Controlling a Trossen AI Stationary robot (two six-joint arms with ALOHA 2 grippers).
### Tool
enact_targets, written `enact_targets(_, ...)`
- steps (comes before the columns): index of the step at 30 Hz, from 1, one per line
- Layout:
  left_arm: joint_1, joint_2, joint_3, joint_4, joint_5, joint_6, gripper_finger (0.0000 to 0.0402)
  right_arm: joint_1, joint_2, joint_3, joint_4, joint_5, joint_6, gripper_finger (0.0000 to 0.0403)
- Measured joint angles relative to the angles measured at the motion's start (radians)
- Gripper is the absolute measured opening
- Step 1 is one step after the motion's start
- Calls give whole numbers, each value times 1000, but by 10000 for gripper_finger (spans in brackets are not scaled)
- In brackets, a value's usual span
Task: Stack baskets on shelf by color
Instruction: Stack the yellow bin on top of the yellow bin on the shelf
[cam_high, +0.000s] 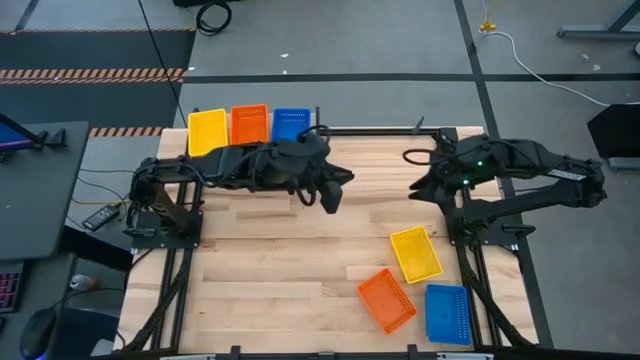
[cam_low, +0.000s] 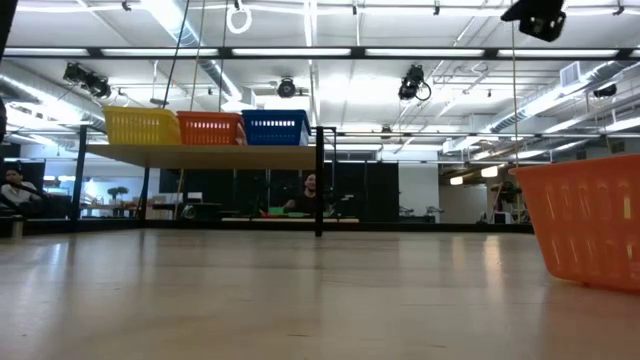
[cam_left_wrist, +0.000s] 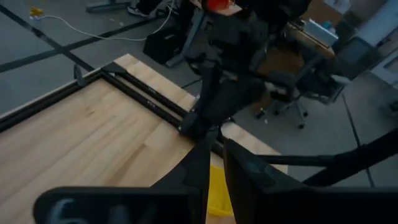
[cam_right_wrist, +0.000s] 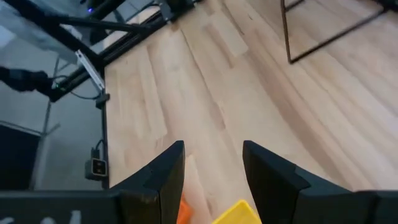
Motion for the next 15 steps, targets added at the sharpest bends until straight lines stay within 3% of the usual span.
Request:
enact_targets(4, 8, 20, -1, 0, 8, 4, 55, 10, -22, -62, 17, -18, 101, 169)
enact_targets(8, 16, 22, -2, 1, 19, 16, 64, 46, -20, -135, 28, -104, 178, 169)
enact_targets(15, -9, 21, -1, -8, 183, 46, 77, 115, -6, -228, 66, -152, 299, 171)
